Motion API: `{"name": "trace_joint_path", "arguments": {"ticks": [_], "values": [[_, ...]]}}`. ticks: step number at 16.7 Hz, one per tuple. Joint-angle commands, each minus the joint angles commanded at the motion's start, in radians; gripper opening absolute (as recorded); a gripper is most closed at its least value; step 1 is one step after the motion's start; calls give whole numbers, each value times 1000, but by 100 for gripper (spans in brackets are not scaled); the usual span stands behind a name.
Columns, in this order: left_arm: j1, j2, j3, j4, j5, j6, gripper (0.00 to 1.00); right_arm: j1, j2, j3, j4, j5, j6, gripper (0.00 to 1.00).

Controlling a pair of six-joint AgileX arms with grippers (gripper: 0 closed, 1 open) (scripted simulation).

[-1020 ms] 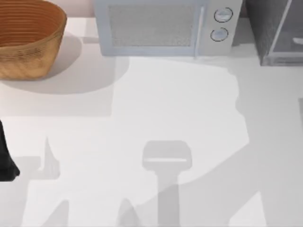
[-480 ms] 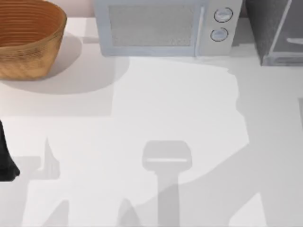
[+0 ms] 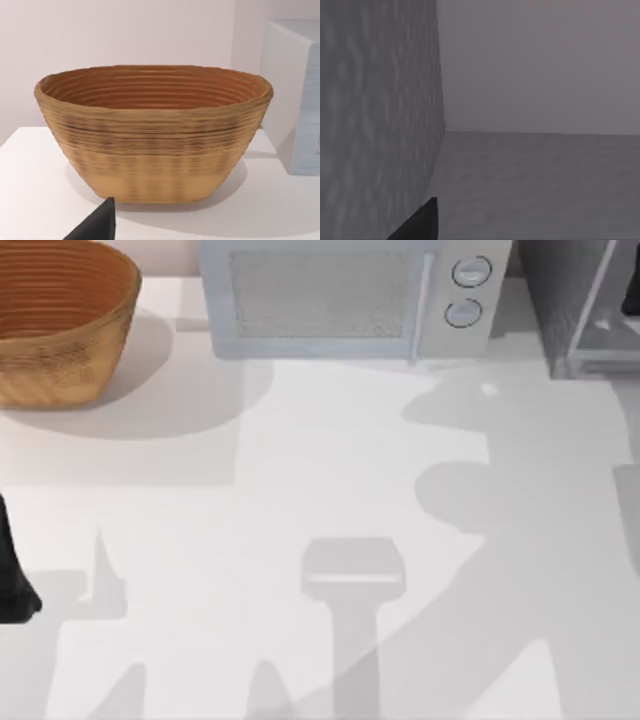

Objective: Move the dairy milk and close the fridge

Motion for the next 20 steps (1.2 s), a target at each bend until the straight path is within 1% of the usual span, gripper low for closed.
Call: {"name": "trace_joint_path", "arguments": {"ticks": [6, 9, 15, 20], "values": [[0, 0, 0, 0, 0, 0, 100, 78, -523, -335, -189, 71, -2, 100], [0, 0, 0, 0, 0, 0, 100, 95, -749, -459, -266, 104, -9, 100], [0, 0, 0, 0, 0, 0, 100, 98, -1175, -670, -411, 160, -31, 100], [0, 0, 0, 0, 0, 0, 100, 82, -1458, -841, -564, 179, -37, 100]]}}
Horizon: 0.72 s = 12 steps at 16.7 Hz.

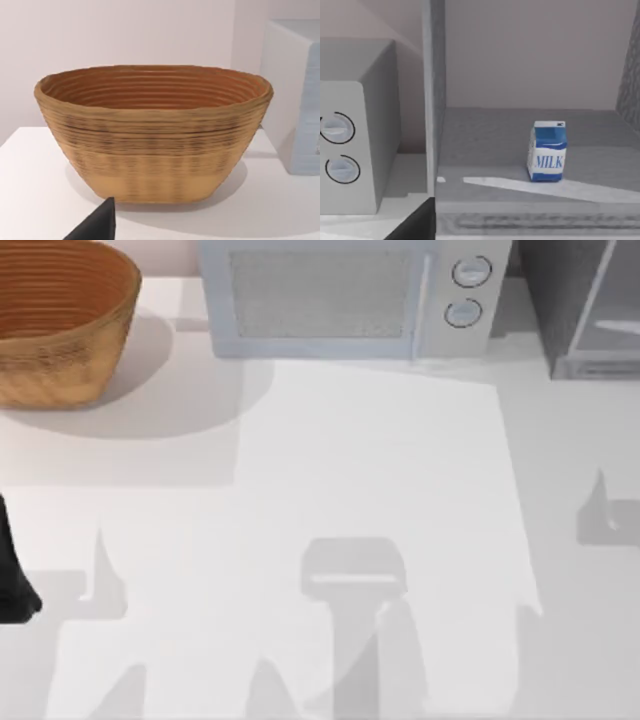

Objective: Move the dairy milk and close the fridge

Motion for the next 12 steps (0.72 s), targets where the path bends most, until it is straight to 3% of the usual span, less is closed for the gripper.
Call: {"name": "trace_joint_path", "arguments": {"ticks": [7, 12], "values": [[0, 0, 0, 0, 0, 0, 100, 8, -455, -181, -204, -13, 6, 100], [0, 0, 0, 0, 0, 0, 100, 26, -609, -253, -308, -29, 26, 100]]}}
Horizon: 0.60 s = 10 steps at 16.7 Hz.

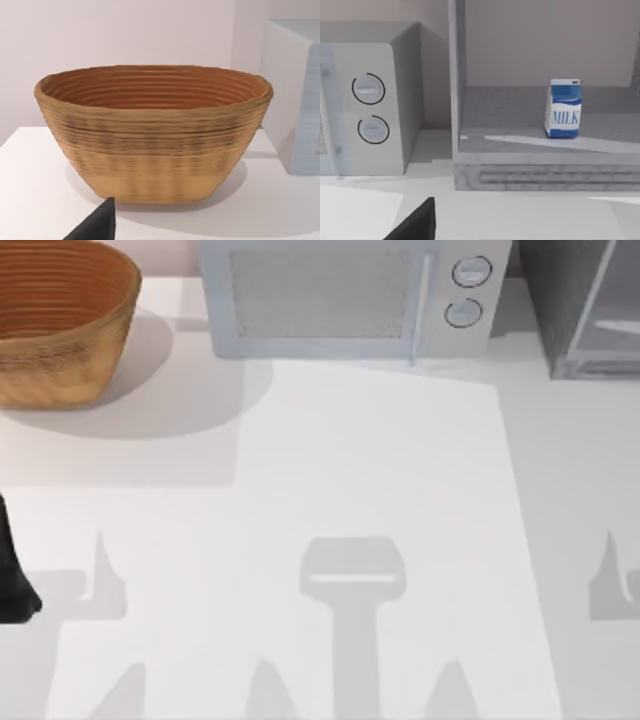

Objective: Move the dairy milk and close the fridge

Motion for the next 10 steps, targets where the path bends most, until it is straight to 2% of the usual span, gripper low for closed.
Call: {"name": "trace_joint_path", "arguments": {"ticks": [6, 10], "values": [[0, 0, 0, 0, 0, 0, 100, -3, 3, 3, 2, 0, -1, 100], [0, 0, 0, 0, 0, 0, 100, -2, -49, 47, -87, 0, 3, 100]]}}
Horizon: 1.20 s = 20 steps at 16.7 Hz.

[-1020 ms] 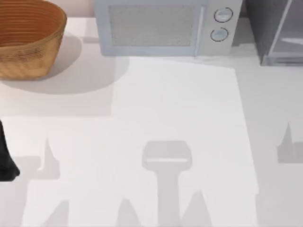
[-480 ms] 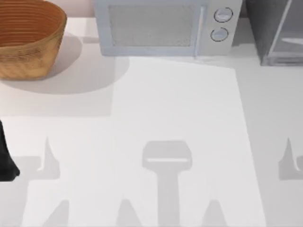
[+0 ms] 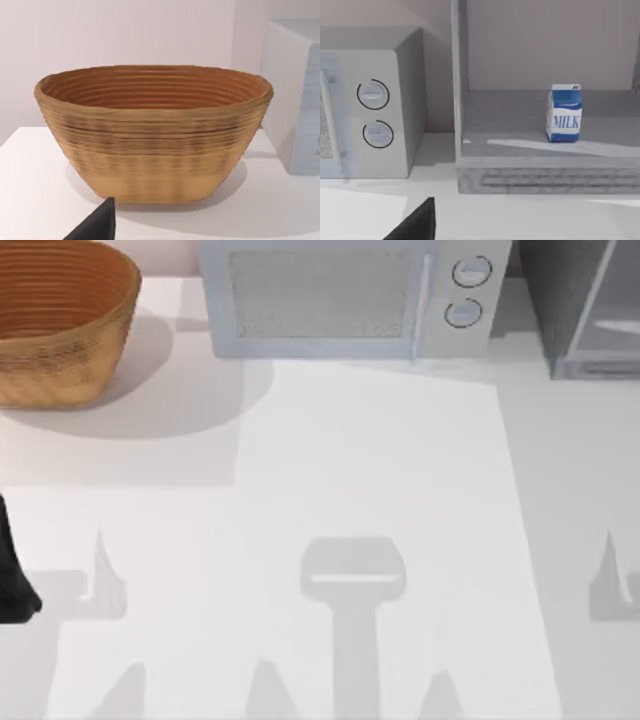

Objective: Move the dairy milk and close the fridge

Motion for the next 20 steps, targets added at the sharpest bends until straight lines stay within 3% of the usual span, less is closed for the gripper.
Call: {"name": "trace_joint_path", "arguments": {"ticks": [20], "values": [[0, 0, 0, 0, 0, 0, 100, -2, -461, 378, -843, 8, -14, 100]]}}
